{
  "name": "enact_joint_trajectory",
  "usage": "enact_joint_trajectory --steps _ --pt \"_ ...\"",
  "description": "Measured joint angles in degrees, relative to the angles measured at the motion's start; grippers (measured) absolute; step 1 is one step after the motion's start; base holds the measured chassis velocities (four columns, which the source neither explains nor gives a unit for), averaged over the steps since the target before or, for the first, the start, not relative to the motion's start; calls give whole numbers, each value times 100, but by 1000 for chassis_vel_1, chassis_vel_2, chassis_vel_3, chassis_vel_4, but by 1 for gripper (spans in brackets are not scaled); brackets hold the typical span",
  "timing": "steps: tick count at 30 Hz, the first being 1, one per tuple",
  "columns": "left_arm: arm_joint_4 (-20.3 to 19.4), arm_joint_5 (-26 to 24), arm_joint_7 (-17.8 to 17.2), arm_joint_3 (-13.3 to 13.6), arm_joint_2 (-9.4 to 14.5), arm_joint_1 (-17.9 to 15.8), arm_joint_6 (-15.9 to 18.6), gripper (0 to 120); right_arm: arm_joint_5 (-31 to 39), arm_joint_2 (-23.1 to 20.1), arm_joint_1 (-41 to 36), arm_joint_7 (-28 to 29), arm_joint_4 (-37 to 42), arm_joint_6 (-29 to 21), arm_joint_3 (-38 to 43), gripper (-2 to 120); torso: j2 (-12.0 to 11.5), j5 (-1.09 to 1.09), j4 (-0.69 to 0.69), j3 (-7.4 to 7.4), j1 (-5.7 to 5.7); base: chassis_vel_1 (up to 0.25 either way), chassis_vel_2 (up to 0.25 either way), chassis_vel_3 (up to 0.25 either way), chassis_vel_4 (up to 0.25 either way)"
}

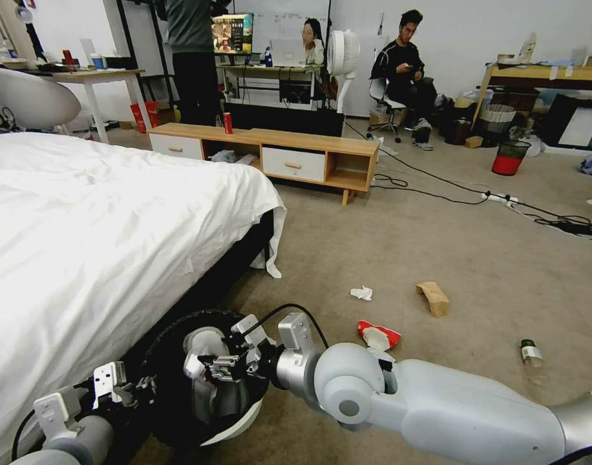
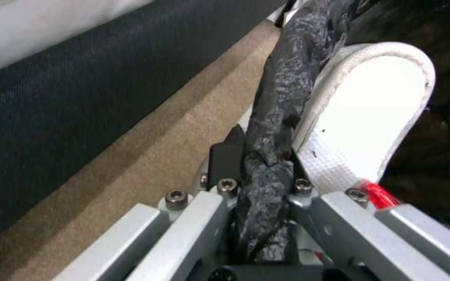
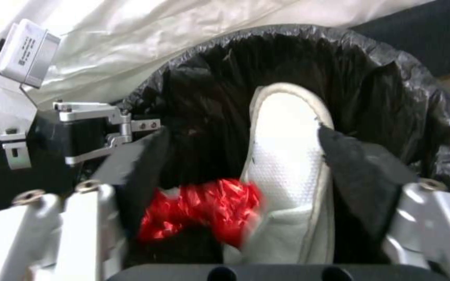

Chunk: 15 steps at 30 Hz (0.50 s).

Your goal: Pick up the trash bin and place the garbage on the floor into it.

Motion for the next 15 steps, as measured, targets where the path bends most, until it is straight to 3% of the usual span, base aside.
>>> enact_joint_trajectory --steps 5,15 --pt "10 9 7 -4 -3 17 0 2 -65 16 10 -3 11 70 117 99 0 0 0 0 0 0 0 0 0" --pt "42 28 28 -41 19 46 0 2 -18 -219 40 -186 396 266 1126 100 0 0 0 0 0 0 0 0 0"
